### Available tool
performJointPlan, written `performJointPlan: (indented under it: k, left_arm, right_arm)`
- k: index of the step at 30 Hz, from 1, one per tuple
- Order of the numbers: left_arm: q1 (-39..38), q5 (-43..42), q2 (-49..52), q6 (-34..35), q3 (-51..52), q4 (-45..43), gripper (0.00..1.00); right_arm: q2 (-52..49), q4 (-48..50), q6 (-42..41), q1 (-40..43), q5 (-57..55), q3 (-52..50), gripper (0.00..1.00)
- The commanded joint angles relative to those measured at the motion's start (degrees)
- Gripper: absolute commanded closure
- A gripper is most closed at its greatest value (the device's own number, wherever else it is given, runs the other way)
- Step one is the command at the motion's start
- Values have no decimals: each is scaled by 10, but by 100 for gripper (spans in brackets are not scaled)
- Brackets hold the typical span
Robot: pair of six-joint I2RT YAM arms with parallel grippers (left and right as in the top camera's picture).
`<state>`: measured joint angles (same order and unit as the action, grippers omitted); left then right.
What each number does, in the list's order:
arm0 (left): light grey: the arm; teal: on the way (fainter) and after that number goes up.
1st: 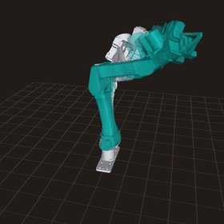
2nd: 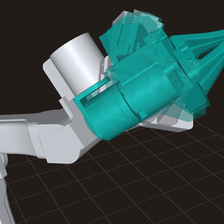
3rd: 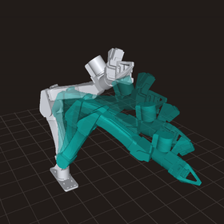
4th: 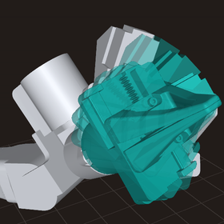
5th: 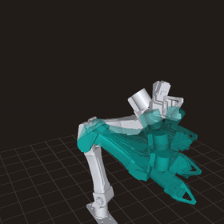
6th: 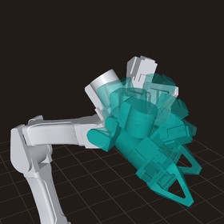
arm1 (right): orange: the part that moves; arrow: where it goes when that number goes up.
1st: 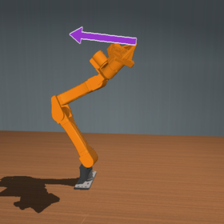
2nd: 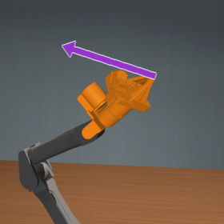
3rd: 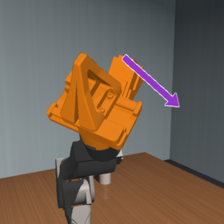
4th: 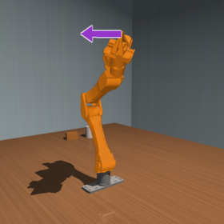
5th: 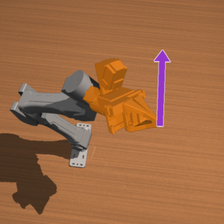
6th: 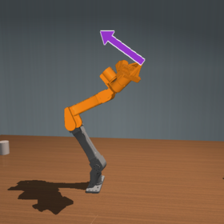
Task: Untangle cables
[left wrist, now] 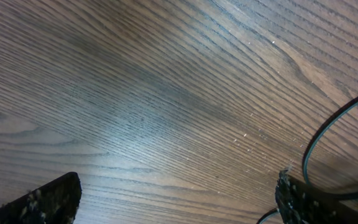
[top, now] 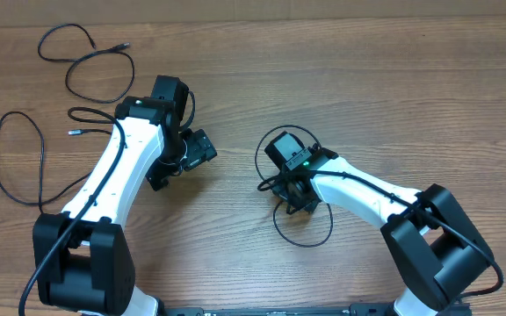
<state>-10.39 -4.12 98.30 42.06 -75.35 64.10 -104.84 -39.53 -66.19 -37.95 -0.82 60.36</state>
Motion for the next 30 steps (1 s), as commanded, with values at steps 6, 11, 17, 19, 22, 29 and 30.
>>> performJointPlan:
  k: [6,11,17,19,22,29,30]
  left_arm:
    - [-1,-3,4,8,3,-1,1]
    - [-1,-3,4,8,3,-1,0]
    - [-1,-3,4,8,3,0,1]
    - [-1,-4,4,8,3,-1,0]
    - [-1,-4,4,8,3,-1,0]
    - [-1,-3,4,8,3,-1,0]
    - [-1,-4,4,8,3,-1,0]
  right_arm:
    - [-25,-50,-9,3,-8,-5,96]
    - [0,-182,10,24,-63,94,96]
    - [63,-264,156,30,-69,239,96]
    - [85,-282,179,30,-69,276,96]
    - [124,-308,228,30,-71,320,96]
    - [137,-365,221,65,-85,295,74]
    - [137,-364,208,72,-85,281,64]
